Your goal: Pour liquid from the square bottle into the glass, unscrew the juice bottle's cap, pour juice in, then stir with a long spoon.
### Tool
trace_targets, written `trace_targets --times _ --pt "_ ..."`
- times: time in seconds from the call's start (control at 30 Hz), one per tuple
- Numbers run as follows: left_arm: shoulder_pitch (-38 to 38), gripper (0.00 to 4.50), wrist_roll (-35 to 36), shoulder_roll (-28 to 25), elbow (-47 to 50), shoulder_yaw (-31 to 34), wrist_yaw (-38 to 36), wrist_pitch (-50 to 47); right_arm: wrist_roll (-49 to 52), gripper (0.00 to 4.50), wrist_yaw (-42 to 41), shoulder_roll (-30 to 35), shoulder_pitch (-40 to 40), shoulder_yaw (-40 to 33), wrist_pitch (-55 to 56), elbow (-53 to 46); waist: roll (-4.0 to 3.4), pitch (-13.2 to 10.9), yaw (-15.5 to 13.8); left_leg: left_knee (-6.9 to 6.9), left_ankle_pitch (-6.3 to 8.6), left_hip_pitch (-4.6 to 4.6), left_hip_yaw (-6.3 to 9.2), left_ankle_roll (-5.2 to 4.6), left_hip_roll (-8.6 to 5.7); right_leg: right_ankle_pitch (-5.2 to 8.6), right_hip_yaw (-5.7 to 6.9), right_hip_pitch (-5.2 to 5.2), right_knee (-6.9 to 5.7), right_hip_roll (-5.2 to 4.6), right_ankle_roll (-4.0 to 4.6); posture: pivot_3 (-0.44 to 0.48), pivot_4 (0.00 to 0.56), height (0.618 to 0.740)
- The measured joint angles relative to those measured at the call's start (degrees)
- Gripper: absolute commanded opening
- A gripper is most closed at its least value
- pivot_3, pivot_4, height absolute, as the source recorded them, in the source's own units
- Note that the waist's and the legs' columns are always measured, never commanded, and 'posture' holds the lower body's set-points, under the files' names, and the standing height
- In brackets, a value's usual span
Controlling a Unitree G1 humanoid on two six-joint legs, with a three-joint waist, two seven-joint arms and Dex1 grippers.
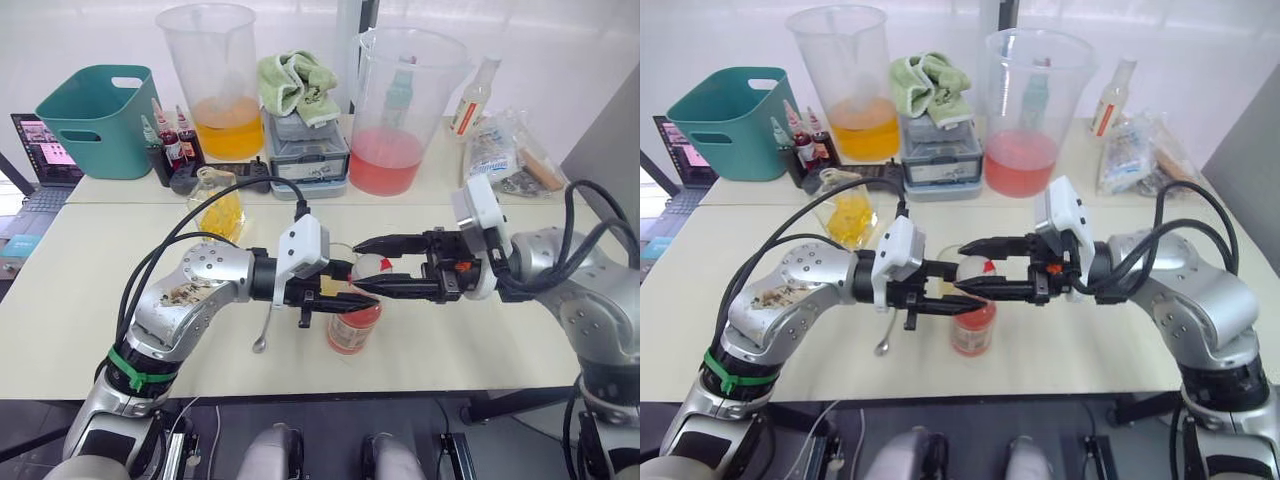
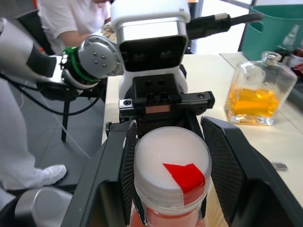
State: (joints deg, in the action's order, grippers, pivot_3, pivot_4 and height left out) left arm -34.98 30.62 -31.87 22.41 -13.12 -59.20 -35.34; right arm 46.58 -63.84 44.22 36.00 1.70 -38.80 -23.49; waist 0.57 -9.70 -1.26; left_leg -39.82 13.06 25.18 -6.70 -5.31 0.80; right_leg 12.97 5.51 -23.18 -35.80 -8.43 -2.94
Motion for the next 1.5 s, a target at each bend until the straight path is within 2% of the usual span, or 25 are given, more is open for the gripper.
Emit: trace_targets --times 0.1,0.27,0.33,0.4,0.5,0.57,0.7,0.8,0.9,0.97,1.1,1.23,1.47,1.5 --pt "0.7 1.41 0.3 -0.8 1.2 0.6 0.2 -0.4 -3.4 1.67 -7.2 -1.0 3.7 3.6 4.8 5.4 0.0 0.0 0.4 0.0 -0.01 0.0 0.0 0.01 0.01 0.0 0.0 0.0 -0.01 0.02 0.0 0.0 0.15 0.739" --pt "1.6 1.41 1.1 -3.2 4.5 1.7 0.4 -2.2 -8.7 1.67 -24.0 -5.5 12.9 10.4 16.0 18.8 -0.01 0.0 0.9 0.03 -0.07 -0.05 0.01 0.11 0.05 0.0 0.0 -0.02 -0.08 0.08 0.01 0.0 0.15 0.739" --pt "1.7 1.41 1.1 -3.9 5.0 1.9 0.5 -2.4 -8.6 1.67 -25.6 -5.2 15.4 13.0 17.9 21.2 0.0 0.0 1.0 0.04 -0.08 -0.08 0.02 0.14 0.06 0.0 0.0 -0.01 -0.1 0.08 0.01 0.0 0.15 0.739" --pt "1.9 1.41 1.3 -4.3 5.5 2.2 0.7 -3.1 -7.2 2.71 -25.9 -4.4 18.3 16.0 18.4 23.5 0.01 0.0 1.2 0.06 -0.09 -0.1 0.01 0.16 0.06 0.0 -0.01 -0.01 -0.09 0.07 0.01 0.0 0.15 0.739" --pt "1.9 1.41 2.2 -4.3 5.9 2.6 1.5 -4.3 -5.8 3.72 -26.0 -3.7 20.3 20.1 17.3 24.2 0.01 0.0 1.3 0.09 -0.1 -0.09 0.03 0.18 0.05 0.0 0.0 -0.06 -0.13 0.04 0.04 0.0 0.15 0.739" --pt "1.9 1.41 2.6 -4.3 6.0 2.7 1.9 -4.6 -5.2 4.41 -26.0 -3.7 20.3 20.2 16.4 24.3 0.01 0.0 1.2 0.09 -0.1 -0.07 0.02 0.18 0.04 0.0 0.0 -0.06 -0.11 0.03 0.04 0.0 0.15 0.739" --pt "1.9 1.41 3.0 -4.0 6.0 2.5 2.1 -4.7 -5.4 4.49 -25.5 -2.9 17.7 14.9 15.9 23.2 0.01 0.0 0.8 0.08 -0.07 -0.05 0.01 0.15 0.02 0.0 0.02 -0.04 -0.07 0.01 0.04 0.0 0.15 0.739" --pt "1.8 1.41 3.1 -3.3 5.6 1.9 2.2 -4.7 -4.5 4.49 -22.3 -0.6 12.9 10.5 12.6 18.7 0.01 0.0 0.5 0.08 -0.07 -0.04 0.01 0.15 0.02 0.0 0.02 -0.05 -0.07 0.0 0.04 0.0 0.15 0.739" --pt "1.5 1.41 3.0 -2.7 4.7 1.6 2.2 -4.7 -1.8 4.49 -15.4 1.3 7.2 5.3 7.4 11.2 0.01 0.0 0.5 0.08 -0.07 -0.03 0.0 0.15 0.02 0.0 0.01 -0.05 -0.06 -0.02 0.04 0.0 0.15 0.739" --pt "1.2 1.41 3.0 -2.3 4.0 1.3 2.2 -4.7 -0.1 4.49 -7.5 1.9 1.5 0.7 3.7 3.5 0.01 0.0 0.4 0.09 -0.07 -0.03 0.01 0.16 0.02 0.0 0.02 -0.04 -0.06 -0.04 0.04 0.0 0.15 0.739" --pt "0.8 1.41 2.9 -1.4 2.7 0.9 2.1 -4.5 2.3 4.49 6.4 1.1 -5.3 -3.3 -2.5 -7.1 0.01 0.0 0.3 0.09 -0.06 -0.03 0.0 0.16 0.02 0.0 -0.01 -0.04 -0.02 -0.05 0.03 0.0 0.15 0.739" --pt "0.0 1.41 2.6 -0.9 1.4 0.5 1.6 -4.1 3.9 4.49 14.6 0.9 -7.0 -5.1 -6.2 -11.6 0.01 0.0 0.0 0.07 -0.05 -0.03 0.01 0.14 0.01 0.0 0.0 -0.04 -0.02 -0.05 0.03 0.0 0.15 0.739" --pt "-0.9 1.41 1.7 0.1 -0.4 -0.3 0.2 -2.8 7.9 4.49 21.8 1.1 -7.5 -7.7 -9.4 -14.4 0.01 0.0 -0.3 0.05 -0.02 -0.01 -0.01 0.06 0.0 0.01 0.0 -0.01 0.01 -0.04 0.03 0.0 0.15 0.739" --pt "-1.0 1.41 1.6 0.2 -0.7 -0.4 0.1 -2.5 8.4 4.25 22.3 1.1 -7.5 -7.7 -9.8 -14.6 0.02 0.0 -0.4 0.05 -0.02 -0.01 -0.01 0.06 0.0 0.01 0.0 -0.01 0.01 -0.04 0.02 0.0 0.15 0.739"
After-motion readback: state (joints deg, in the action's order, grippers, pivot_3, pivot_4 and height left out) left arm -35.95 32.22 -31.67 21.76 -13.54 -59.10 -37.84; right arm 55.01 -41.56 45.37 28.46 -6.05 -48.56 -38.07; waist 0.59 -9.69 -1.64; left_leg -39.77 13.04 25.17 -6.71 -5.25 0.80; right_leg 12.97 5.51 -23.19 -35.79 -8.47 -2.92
